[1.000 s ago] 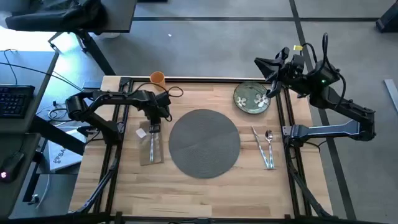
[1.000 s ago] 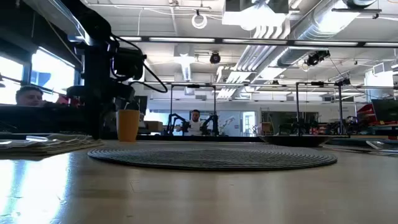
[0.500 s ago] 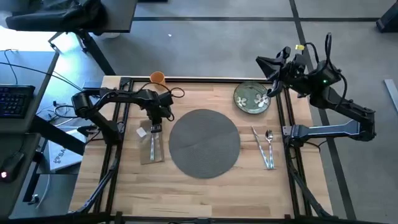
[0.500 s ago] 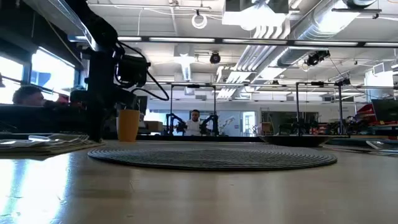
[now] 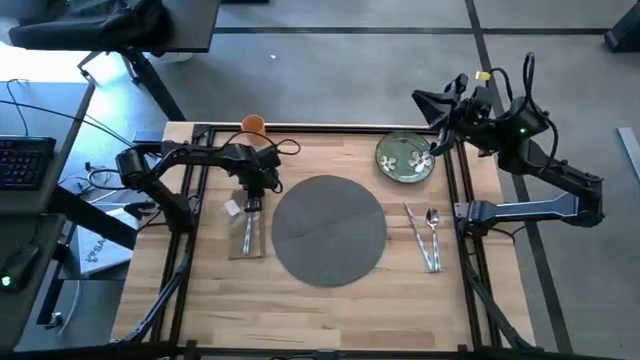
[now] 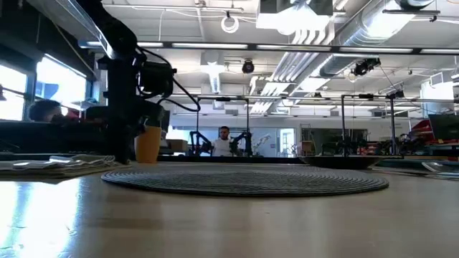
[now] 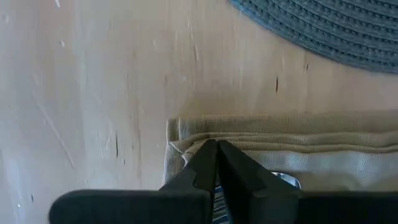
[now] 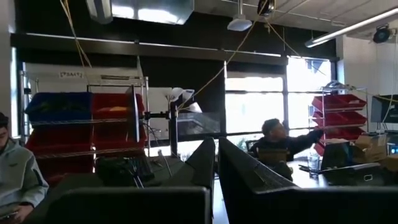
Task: Set table place
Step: Move the brown table napkin to the left of the gray table mat, then put the orange cup to the top left of the gray table mat
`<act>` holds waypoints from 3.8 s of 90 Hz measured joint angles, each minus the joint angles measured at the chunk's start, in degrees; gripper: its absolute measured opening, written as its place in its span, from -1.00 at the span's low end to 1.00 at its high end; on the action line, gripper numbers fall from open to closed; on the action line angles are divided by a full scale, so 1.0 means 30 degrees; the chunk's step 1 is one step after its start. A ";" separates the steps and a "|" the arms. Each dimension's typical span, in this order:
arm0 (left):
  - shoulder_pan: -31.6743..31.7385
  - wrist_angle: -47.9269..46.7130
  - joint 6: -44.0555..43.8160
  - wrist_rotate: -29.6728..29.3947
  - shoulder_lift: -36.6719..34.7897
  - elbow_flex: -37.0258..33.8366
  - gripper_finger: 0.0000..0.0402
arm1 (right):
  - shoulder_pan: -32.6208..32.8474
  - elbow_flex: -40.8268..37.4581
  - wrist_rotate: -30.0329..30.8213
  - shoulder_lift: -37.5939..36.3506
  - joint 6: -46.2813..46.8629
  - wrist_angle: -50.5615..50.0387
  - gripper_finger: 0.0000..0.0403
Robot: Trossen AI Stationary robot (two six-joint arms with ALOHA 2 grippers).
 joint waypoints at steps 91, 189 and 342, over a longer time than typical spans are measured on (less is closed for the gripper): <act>-0.0138 -0.3495 -0.0388 -0.0287 -0.0379 0.7585 -1.00 | -0.0007 0.0000 -0.0007 -0.0001 -0.0433 0.0077 -1.00; 0.5443 -1.0821 -0.0461 -0.2754 0.0984 2.1101 0.28 | -0.0007 0.0007 0.4874 0.0525 -0.0003 -0.7033 -0.33; 0.8463 -1.3828 -0.1011 -0.2179 0.7038 1.8970 0.29 | -0.4628 0.6111 -0.2744 0.6492 -0.1630 -1.0106 -0.20</act>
